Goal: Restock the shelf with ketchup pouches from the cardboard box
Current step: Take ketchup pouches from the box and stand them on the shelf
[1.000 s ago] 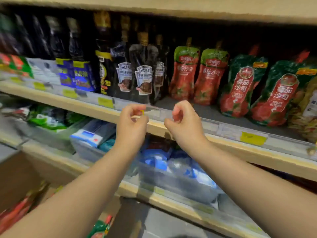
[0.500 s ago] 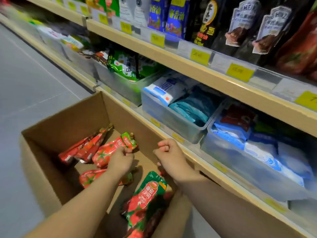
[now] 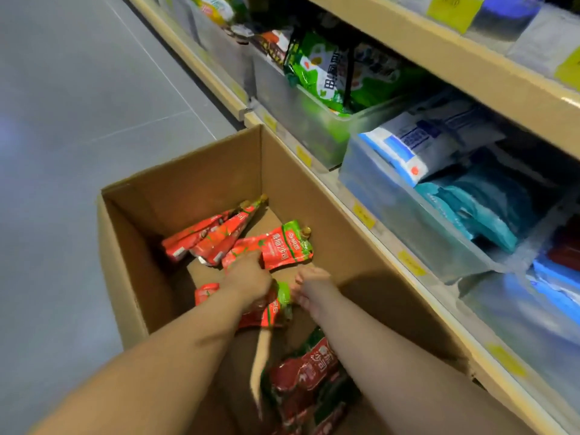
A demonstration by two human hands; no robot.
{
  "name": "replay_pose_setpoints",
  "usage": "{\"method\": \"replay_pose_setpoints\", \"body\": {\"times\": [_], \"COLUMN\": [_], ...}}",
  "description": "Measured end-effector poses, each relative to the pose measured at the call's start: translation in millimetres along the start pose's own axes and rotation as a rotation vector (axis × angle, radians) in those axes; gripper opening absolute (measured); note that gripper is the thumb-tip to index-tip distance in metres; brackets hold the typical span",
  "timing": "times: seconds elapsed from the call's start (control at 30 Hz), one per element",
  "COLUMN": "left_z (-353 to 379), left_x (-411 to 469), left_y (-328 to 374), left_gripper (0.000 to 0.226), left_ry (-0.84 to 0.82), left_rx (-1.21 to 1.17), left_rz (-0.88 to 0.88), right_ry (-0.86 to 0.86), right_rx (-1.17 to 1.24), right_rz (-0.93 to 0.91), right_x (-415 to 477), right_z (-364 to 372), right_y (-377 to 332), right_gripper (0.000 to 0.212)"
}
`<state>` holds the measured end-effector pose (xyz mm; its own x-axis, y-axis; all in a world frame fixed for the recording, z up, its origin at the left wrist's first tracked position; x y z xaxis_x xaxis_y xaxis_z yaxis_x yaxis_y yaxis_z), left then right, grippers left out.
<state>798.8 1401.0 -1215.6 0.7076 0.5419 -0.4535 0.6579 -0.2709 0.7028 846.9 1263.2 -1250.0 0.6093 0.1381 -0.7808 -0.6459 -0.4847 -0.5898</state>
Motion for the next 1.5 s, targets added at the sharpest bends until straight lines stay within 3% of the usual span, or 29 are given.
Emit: {"method": "replay_pose_setpoints", "body": {"times": [0.1, 0.33, 0.43, 0.63, 0.77, 0.9, 1.03, 1.23, 1.5], "left_z": [-2.2, -9.8, -14.5, -29.6, -31.4, -25.8, -29.0, -25.2, 0.4], "left_x": [5.8, 10.1, 15.8, 6.0, -0.1, -19.1, -37.5, -79.6, -133.8], "left_y": [-5.2, -16.7, -13.3, 31.0, 51.9, 77.6, 102.0, 156.9, 236.1], "left_gripper": [0.043, 0.054, 0.054, 0.061, 0.057, 0.035, 0.016, 0.021, 0.033], "left_ry": [0.029, 0.15, 0.235, 0.328, 0.187, -0.014, -0.055, -0.058, -0.171], "left_rx": [0.043, -0.021, -0.161, -0.368, -0.527, -0.704, -0.71, -0.59, -0.661], "left_rz": [-0.039, -0.126, -0.114, 0.189, 0.302, 0.4, 0.434, 0.559, 0.551], "right_ry": [0.026, 0.004, 0.066, 0.18, 0.121, 0.128, 0.095, 0.139, 0.18], "right_rx": [0.087, 0.144, 0.006, -0.195, -0.241, -0.308, -0.336, -0.251, -0.17], "right_rz": [0.058, 0.039, -0.099, -0.522, -0.617, -0.649, -0.716, -0.793, -0.778], "right_x": [18.0, 33.9, 25.9, -13.3, -33.7, -56.0, -84.6, -130.7, -191.0], "right_z": [6.4, 18.3, 6.7, -26.5, -39.7, -52.5, -64.4, -111.2, -189.6], "right_y": [0.3, -3.9, -8.0, -53.8, -58.7, -63.2, -64.9, -64.2, -65.1], "right_gripper": [0.009, 0.02, 0.022, 0.034, 0.026, 0.019, 0.023, 0.022, 0.014]}}
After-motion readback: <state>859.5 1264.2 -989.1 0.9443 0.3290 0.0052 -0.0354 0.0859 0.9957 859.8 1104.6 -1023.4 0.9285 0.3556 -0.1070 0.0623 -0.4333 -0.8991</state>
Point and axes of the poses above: each hand's wrist, its own x-axis towards the middle knuckle, its own z-axis out of the palm, y = z × x, the point moved 8 cm from there along x, towards the middle knuckle, and after that the axes turned 15 degrees about -x, right-handed, at the moved point
